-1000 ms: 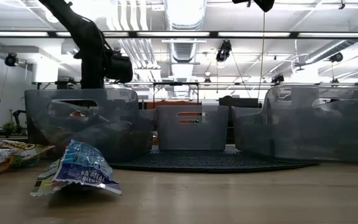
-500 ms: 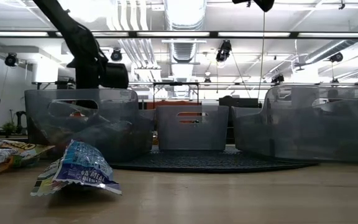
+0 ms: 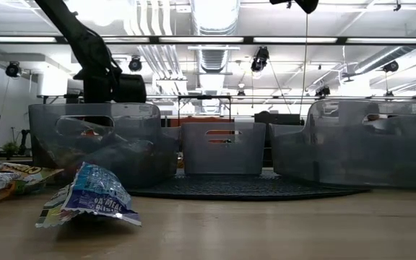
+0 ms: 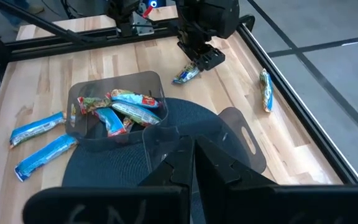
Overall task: Pick and place Granola Bars by type
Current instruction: Put the blue granola bar into the top black bin
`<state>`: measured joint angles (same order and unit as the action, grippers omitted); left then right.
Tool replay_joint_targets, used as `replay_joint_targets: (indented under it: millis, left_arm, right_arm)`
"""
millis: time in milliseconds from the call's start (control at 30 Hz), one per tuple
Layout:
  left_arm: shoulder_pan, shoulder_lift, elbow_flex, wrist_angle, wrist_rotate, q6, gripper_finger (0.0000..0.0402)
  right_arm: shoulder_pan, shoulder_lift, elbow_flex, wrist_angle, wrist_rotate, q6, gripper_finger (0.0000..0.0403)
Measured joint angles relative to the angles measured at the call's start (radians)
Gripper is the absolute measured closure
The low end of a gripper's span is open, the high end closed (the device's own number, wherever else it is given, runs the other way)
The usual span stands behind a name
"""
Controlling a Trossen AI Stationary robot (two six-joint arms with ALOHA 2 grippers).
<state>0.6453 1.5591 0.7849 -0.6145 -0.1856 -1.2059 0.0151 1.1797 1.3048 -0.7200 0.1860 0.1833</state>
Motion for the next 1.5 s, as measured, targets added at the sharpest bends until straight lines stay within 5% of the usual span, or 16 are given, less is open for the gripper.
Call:
replay_joint_targets:
  millis: [300, 1133, 1500]
  left_arm:
    - [0.001, -0.003, -0.001, 0.006, -0.001, 0.023, 0.0335]
    - [-0.017, -0.332, 0.216, 0.031, 0.076, 0.239, 0.0338]
    - [-0.086, -0.402, 0.244, 0.317, 0.218, 0.258, 0.0337]
  right_arm:
    - [0.000, 0.000, 0.000, 0.000, 0.000, 0.000, 0.0394]
    - [0.000, 0.000, 0.000, 0.002, 0.000, 0.019, 0.0394]
    - [0.000, 0.000, 0.000, 0.005, 0.000, 0.024, 0.0394]
